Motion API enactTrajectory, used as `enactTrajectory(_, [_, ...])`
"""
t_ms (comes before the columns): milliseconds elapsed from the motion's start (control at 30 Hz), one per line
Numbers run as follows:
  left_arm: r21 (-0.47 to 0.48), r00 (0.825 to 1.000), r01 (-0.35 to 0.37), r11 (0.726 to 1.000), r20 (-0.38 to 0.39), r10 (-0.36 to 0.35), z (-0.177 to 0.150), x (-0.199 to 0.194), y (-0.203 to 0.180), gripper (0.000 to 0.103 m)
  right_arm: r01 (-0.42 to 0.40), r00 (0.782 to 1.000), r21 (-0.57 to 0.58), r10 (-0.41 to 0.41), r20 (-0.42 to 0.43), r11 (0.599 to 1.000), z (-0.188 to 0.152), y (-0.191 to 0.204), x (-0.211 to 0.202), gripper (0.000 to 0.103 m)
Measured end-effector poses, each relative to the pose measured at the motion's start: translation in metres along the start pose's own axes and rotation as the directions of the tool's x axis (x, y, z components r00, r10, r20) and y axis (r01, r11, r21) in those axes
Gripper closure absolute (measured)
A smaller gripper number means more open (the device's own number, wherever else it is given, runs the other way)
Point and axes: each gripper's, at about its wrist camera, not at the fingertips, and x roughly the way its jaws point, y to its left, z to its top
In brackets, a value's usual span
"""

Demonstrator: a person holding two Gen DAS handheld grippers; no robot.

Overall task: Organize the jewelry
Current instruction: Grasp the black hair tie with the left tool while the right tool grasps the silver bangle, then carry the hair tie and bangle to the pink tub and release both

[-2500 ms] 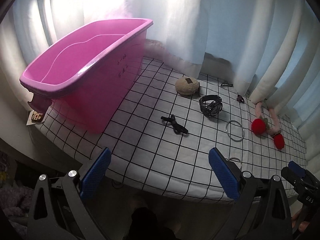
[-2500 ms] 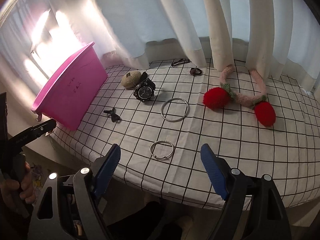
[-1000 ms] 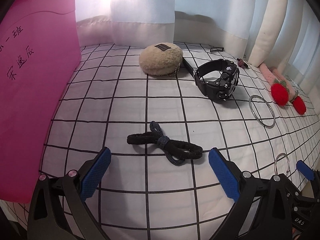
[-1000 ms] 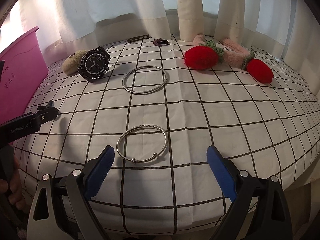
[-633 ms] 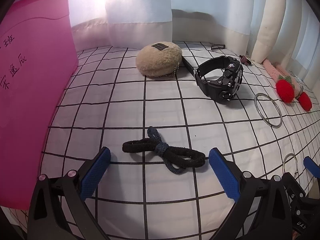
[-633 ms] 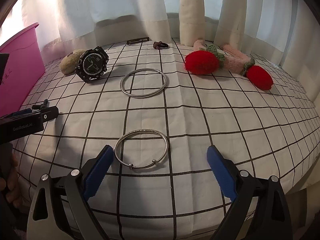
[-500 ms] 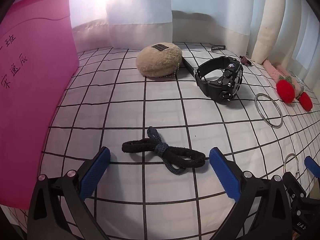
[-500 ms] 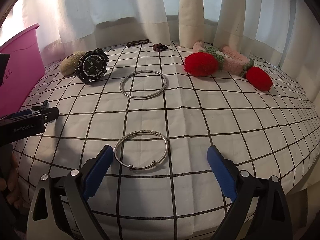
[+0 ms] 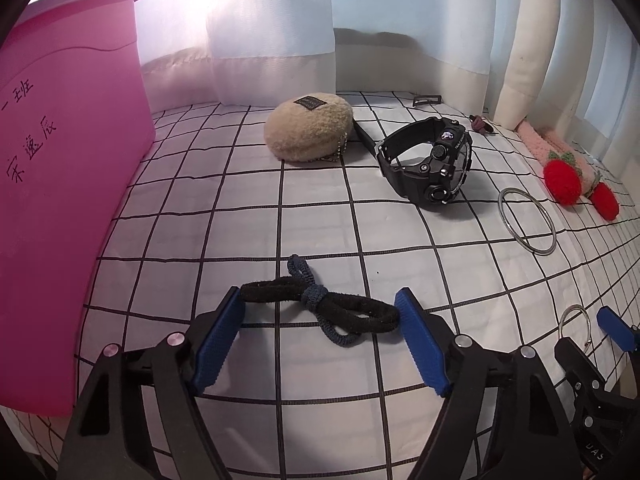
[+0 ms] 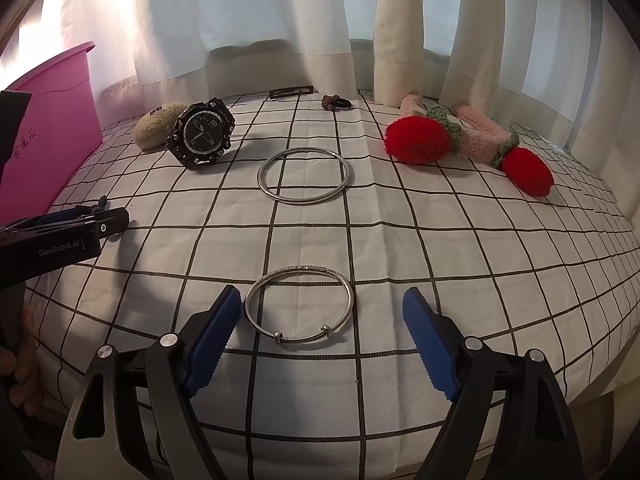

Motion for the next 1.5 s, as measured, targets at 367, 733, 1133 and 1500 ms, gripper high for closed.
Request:
enactTrajectory(367, [-0.032, 0.999, 0.041, 0.999, 0.009, -0.041, -0.002, -0.008, 0.009, 0.092, -0.029, 1.000, -0.024, 0.029, 0.004, 0.999, 0.001, 0.006, -0.003, 0.050])
enactTrajectory(733, [-0.029, 0.997, 0.071, 0.997, 0.039, -0.069, -0.009, -0.026, 0.010, 0.094, -0.058, 0.998, -0.035, 0.059, 0.033, 0.998, 0.001, 0.009, -0.012, 0.050])
enactTrajectory(1133, [-0.007, 0.995, 0.080, 0.997, 0.058, -0.079, -0.007, -0.057, -0.004, 0.094, -0.062, 0.995, -0.058, 0.067, 0.074, 0.996, 0.022, 0.001, -0.040, 0.050])
enactTrajectory(1500, [-0.050, 0.988, 0.033, 0.998, 0.154, -0.025, 0.025, -0.145, -0.009, 0.094, -0.152, 0.976, -0.124, 0.169, 0.139, 0.981, 0.075, -0.003, -0.094, 0.050])
